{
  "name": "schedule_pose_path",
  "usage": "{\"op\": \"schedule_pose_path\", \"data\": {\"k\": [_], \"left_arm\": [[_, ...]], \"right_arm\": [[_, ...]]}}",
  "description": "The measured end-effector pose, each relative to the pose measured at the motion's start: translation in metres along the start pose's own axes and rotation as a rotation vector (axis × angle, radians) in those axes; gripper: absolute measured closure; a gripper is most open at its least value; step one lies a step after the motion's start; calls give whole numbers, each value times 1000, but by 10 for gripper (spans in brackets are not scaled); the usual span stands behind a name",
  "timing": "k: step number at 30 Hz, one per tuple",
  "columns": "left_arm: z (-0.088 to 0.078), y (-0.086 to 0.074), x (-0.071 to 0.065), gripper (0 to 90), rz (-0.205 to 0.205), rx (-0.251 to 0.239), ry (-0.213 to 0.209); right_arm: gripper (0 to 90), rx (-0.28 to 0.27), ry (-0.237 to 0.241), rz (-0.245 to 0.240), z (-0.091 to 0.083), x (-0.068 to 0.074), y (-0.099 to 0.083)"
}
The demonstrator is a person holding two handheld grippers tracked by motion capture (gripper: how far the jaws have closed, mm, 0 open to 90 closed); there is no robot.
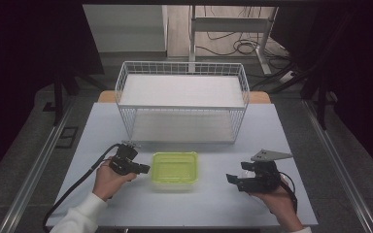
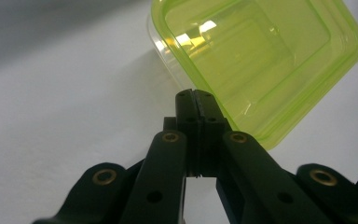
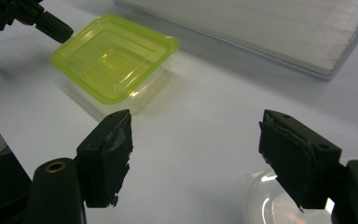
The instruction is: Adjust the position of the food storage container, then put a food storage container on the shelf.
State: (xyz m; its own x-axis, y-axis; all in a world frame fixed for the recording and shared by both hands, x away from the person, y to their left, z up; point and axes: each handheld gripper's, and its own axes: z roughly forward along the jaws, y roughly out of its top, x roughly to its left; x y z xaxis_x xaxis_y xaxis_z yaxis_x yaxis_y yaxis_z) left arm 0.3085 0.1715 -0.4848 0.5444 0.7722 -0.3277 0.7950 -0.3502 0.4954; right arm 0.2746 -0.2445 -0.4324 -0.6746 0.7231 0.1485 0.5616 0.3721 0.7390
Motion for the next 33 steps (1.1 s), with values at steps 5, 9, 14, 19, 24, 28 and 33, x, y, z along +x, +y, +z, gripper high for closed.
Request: {"op": "schedule_pose_path", "data": {"k": [5,9,14,19,24,28,33], "left_arm": [[-12,-1,-1,865,-6,-67,-1],[-31,-4,-3,693,-17,-161,-10],[-41,-8,-5,377,-47,-182,-17],[-43,-7,-3,279,-69,-180,-19],[-43,-5,-4,247,-102,-180,-78],[-44,-5,-5,245,-121,-192,-98],[-45,-5,-5,248,-128,-199,-91]], "right_arm": [[258,-8,10,1,1,4,2],[244,-21,28,14,8,12,7],[235,-8,51,15,22,24,20],[224,8,59,36,30,30,28],[221,15,68,79,37,31,35],[221,18,80,98,42,31,38],[226,42,86,111,50,33,42]]}}
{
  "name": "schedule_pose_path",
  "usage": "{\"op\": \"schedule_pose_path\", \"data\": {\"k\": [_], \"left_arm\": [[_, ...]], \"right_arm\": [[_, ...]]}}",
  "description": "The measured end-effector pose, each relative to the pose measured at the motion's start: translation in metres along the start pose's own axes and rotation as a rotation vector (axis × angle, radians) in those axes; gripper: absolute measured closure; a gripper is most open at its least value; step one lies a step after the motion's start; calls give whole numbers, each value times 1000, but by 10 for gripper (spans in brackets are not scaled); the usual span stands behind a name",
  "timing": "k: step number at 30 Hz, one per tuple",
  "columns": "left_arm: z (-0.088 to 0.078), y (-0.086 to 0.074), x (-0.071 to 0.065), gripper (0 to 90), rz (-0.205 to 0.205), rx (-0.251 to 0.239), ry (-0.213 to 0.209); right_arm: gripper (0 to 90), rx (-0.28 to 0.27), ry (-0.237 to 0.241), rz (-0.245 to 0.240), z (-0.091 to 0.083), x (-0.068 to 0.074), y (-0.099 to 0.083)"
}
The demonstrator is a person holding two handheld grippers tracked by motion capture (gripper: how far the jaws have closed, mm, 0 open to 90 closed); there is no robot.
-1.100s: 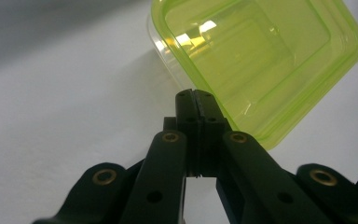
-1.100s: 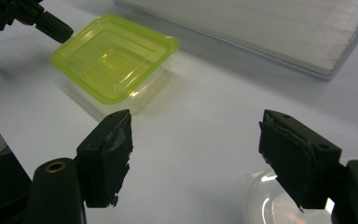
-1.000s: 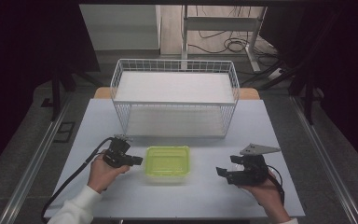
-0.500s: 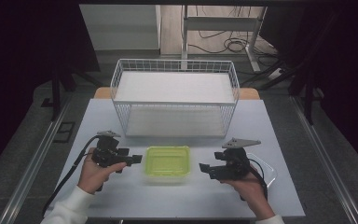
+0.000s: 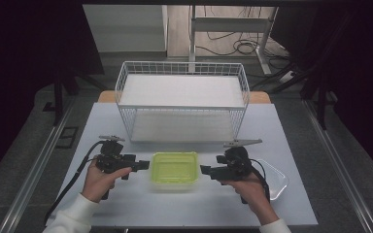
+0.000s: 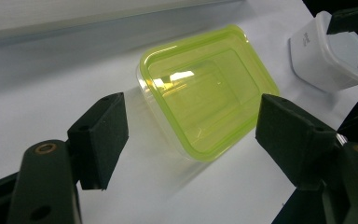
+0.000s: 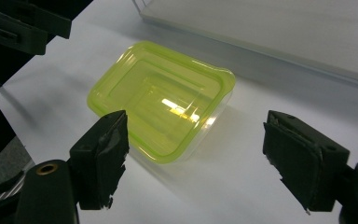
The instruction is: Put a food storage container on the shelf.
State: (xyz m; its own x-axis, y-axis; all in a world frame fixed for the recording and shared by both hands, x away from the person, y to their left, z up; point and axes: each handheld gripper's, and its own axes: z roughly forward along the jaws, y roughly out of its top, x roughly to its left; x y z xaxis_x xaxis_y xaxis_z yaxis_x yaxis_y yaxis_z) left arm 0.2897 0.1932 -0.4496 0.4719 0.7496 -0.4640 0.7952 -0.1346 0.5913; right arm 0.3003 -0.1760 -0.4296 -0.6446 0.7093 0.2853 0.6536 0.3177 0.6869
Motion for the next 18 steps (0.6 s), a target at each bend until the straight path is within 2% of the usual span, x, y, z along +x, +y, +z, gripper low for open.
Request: {"op": "schedule_pose_path", "data": {"k": [8,13,18], "left_arm": [[10,2,4,255,-9,16,3],[16,2,5,264,-15,30,-1],[20,3,7,266,-17,39,-2]], "right_arm": [[256,13,-7,34,14,6,7],[276,56,0,50,35,10,12],[288,75,5,65,47,10,14]]}}
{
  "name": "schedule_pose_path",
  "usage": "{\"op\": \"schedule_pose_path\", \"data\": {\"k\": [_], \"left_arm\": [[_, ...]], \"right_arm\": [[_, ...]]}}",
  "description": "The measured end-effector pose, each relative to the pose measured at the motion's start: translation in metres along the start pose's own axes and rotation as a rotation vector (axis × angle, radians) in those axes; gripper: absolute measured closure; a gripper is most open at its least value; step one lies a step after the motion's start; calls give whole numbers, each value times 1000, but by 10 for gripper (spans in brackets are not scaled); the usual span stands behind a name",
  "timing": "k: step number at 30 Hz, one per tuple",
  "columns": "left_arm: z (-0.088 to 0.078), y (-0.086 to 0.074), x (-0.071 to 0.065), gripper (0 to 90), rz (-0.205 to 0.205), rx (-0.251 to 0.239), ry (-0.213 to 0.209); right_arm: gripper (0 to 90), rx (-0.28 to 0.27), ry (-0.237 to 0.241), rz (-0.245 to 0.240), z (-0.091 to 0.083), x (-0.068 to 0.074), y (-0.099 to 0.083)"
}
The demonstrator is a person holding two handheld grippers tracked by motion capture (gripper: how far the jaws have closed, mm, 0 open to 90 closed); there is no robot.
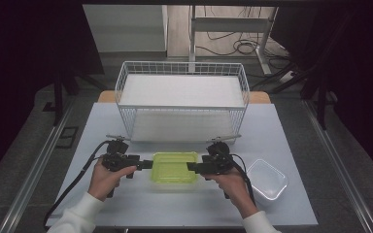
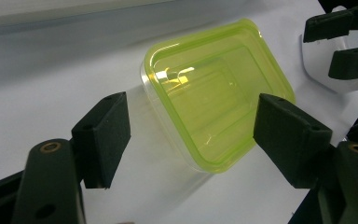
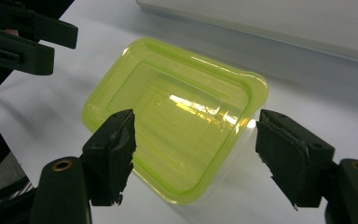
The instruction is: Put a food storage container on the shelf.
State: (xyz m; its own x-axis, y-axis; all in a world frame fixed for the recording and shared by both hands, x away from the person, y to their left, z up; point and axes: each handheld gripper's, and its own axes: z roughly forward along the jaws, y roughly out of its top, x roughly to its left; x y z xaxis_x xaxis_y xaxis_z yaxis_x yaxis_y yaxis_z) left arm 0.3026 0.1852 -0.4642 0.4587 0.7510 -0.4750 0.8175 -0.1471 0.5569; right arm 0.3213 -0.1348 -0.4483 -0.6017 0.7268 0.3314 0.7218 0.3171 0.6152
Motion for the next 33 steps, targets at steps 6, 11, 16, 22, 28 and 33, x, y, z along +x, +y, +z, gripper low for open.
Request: {"op": "schedule_pose_path", "data": {"k": [6,11,16,22,28,33], "left_arm": [[3,0,1,269,-4,4,3],[5,1,3,279,-14,8,4],[8,2,6,283,-22,14,0],[13,1,9,283,-40,26,-18],[17,-1,18,296,-79,34,-34],[26,-3,20,324,-84,58,-44]], "right_arm": [[298,4,-1,17,6,-3,2],[310,9,-3,33,10,-7,3],[310,9,-8,57,13,-12,3],[323,25,-17,75,18,-18,1],[332,47,-18,99,23,-23,-2],[359,69,-20,116,29,-26,-5]]}}
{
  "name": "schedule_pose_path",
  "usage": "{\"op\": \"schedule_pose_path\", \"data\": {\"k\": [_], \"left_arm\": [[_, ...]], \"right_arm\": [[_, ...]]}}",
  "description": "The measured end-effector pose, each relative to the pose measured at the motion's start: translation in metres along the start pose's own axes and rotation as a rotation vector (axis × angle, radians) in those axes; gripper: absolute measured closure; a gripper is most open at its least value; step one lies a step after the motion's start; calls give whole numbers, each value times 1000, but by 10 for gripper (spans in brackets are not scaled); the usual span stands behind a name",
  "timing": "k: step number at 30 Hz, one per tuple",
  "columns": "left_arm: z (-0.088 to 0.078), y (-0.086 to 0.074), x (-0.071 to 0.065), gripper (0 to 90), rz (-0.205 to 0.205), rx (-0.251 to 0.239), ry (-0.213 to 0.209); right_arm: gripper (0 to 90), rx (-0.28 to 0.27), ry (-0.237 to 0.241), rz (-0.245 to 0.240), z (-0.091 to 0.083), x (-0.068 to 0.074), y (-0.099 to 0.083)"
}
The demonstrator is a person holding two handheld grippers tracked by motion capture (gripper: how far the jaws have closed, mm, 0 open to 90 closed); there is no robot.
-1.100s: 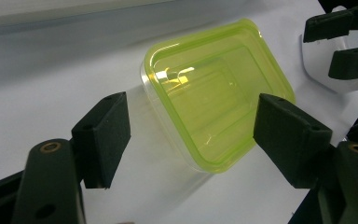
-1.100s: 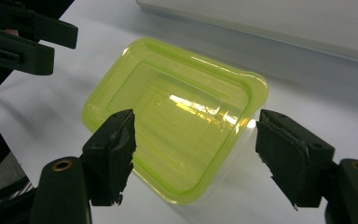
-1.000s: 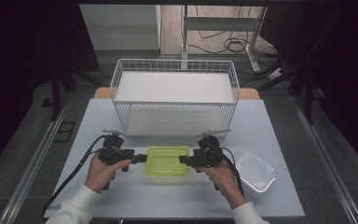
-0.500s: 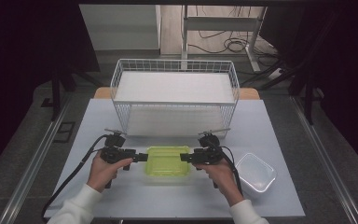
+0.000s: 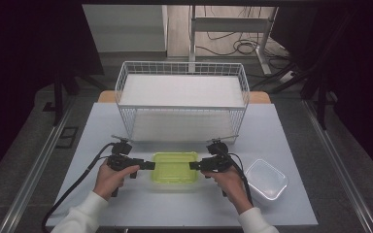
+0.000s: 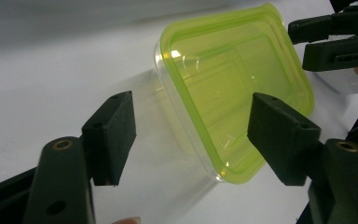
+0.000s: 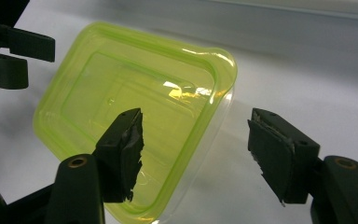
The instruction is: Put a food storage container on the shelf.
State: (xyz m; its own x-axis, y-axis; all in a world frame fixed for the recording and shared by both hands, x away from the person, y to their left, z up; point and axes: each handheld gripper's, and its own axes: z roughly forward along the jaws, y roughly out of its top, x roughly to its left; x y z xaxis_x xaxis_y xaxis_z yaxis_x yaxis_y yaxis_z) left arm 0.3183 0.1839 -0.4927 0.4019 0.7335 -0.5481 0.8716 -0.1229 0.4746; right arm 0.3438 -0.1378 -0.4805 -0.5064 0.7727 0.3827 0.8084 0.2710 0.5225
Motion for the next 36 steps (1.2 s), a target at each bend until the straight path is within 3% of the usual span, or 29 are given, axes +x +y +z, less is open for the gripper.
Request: {"op": "schedule_pose_path", "data": {"k": [13,22,24,31,36], "left_arm": [[7,0,3,450,-17,17,-17],[14,0,6,516,-42,39,-58],[17,-1,7,569,-48,51,-81],[19,-2,6,707,-51,58,-84],[15,-3,5,757,-65,38,-118]], "right_arm": [[433,23,25,32,6,-5,-2],[487,46,57,61,10,-8,-3],[514,49,68,70,10,-8,-3],[560,66,130,107,11,-9,-4],[683,36,131,114,3,-11,-4]]}}
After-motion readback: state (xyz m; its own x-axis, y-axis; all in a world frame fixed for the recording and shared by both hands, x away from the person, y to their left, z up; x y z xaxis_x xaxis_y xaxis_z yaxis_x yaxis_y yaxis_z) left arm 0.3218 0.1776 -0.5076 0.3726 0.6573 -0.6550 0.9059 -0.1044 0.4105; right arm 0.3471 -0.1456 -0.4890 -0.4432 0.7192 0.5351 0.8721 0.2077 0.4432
